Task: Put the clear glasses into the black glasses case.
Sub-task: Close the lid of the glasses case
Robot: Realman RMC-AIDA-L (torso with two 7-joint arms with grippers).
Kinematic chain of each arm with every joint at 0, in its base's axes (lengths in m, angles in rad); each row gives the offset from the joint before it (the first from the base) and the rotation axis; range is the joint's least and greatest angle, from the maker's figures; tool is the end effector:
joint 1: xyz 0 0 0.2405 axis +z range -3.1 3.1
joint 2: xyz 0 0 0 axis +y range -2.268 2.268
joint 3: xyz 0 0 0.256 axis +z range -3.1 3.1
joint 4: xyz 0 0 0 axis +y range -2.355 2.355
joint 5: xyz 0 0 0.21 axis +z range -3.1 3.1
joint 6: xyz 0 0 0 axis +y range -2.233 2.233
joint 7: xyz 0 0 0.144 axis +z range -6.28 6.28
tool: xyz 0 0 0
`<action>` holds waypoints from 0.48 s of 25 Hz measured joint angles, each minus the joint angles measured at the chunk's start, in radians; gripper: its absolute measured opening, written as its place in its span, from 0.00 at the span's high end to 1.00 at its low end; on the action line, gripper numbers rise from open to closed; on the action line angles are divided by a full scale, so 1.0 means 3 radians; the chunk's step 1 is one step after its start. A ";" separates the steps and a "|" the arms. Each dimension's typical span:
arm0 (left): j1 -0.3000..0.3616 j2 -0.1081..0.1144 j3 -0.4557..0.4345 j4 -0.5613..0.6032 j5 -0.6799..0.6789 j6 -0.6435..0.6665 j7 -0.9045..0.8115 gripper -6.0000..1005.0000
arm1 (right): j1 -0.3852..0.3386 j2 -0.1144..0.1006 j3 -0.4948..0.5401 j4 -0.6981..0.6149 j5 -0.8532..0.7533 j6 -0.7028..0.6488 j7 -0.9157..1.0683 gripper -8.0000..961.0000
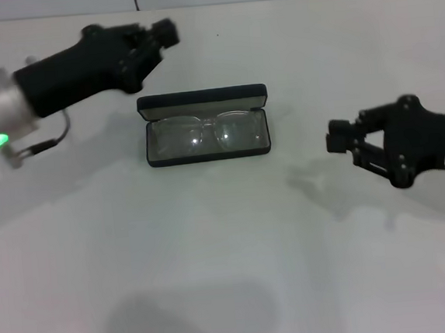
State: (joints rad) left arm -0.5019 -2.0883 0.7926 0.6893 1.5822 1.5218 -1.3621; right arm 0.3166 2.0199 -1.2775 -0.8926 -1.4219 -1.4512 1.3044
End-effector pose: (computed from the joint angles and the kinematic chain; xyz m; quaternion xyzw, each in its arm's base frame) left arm -0.2252 0.3499 0.0249 -0.8829 -0.1838 -0.3868 0.1923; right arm 0.2245 0.3082 0.0023 -0.9385 0.0990 0.3034 0.1317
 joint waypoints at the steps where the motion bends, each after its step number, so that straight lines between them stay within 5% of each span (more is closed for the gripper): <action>1: -0.0102 -0.0002 0.0040 -0.0096 0.0005 -0.0146 0.0000 0.94 | -0.0033 0.0002 0.0002 0.0036 0.0015 0.0006 -0.0040 0.86; 5: -0.0365 -0.0001 0.0280 -0.0396 0.0008 -0.0783 0.0081 0.94 | -0.0087 0.0003 0.0008 0.0193 0.0102 -0.0015 -0.0132 0.86; 12: -0.0504 -0.0010 0.0490 -0.0699 -0.0007 -0.1352 0.0131 0.94 | -0.0075 0.0007 0.0005 0.0256 0.0124 -0.0065 -0.0142 0.86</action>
State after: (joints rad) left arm -0.6530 -2.0911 0.9397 0.4796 1.5800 1.1161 -1.3229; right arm 0.2942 2.0220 -1.2760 -0.8159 -1.3848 -1.4708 1.2618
